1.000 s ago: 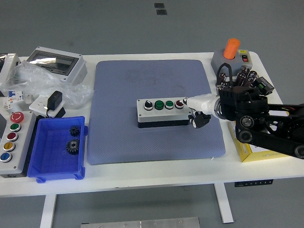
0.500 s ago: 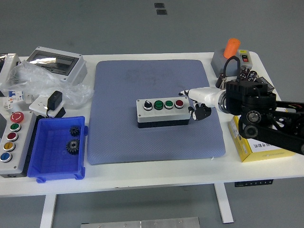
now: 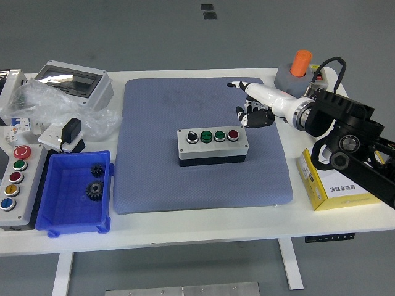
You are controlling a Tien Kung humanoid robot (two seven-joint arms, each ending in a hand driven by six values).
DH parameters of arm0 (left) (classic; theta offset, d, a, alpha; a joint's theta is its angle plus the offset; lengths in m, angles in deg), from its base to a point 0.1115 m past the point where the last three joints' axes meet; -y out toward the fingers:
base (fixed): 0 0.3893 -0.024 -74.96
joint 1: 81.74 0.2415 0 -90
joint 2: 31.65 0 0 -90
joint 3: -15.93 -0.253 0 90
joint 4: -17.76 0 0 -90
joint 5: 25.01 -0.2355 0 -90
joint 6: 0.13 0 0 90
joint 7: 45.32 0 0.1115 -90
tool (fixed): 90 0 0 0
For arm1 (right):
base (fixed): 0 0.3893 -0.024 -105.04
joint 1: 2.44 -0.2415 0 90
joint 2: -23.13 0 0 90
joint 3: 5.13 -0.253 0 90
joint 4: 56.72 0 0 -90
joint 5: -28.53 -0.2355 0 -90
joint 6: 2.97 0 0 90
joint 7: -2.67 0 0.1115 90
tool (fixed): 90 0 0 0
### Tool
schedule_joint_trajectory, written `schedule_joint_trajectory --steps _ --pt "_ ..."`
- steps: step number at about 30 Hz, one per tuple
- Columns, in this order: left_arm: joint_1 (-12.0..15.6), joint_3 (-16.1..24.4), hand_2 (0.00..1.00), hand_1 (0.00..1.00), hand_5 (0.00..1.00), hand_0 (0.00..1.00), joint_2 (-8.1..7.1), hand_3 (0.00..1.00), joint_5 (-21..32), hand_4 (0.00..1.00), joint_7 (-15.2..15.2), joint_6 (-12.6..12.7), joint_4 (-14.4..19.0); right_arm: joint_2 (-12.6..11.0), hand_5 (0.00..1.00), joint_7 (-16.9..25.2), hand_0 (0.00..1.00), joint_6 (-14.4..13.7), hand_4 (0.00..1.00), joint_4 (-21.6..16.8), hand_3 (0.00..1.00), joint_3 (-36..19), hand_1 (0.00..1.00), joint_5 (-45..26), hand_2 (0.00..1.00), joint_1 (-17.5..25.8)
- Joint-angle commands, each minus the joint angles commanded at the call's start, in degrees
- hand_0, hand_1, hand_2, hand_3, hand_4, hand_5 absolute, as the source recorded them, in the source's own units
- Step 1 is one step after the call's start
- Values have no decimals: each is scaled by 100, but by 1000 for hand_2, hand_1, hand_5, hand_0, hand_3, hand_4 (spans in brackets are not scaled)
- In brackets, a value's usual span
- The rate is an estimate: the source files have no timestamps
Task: Pick up the button,place it on the desk,press the button,press the button
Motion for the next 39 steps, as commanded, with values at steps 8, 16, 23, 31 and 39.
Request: schedule_joint_trajectory --steps 8,16,23,31,39 --pt "-58 -145 568 688 58 708 35 610 95 630 -70 172 0 552 243 1725 550 -1784 595 571 810 -1432 594 -617 625 1264" --pt "-81 -210 569 686 91 706 11 610 126 560 -123 202 0 855 308 3427 611 -2999 641 912 738 -1972 650 -1979 677 2269" --pt "-83 -211 573 683 133 704 -21 621 77 510 -168 214 0 911 468 4729 715 -3273 755 968 745 -2052 703 -2945 728 2802" --pt "-144 -160 582 678 211 702 -66 628 54 595 -229 244 0 923 644 5402 753 -3352 844 845 775 -2444 722 -3024 746 3012" --pt "-138 -45 587 677 251 701 -68 641 -20 653 -694 174 0 898 642 5371 750 -3453 837 814 768 -2665 720 -2931 748 3029"
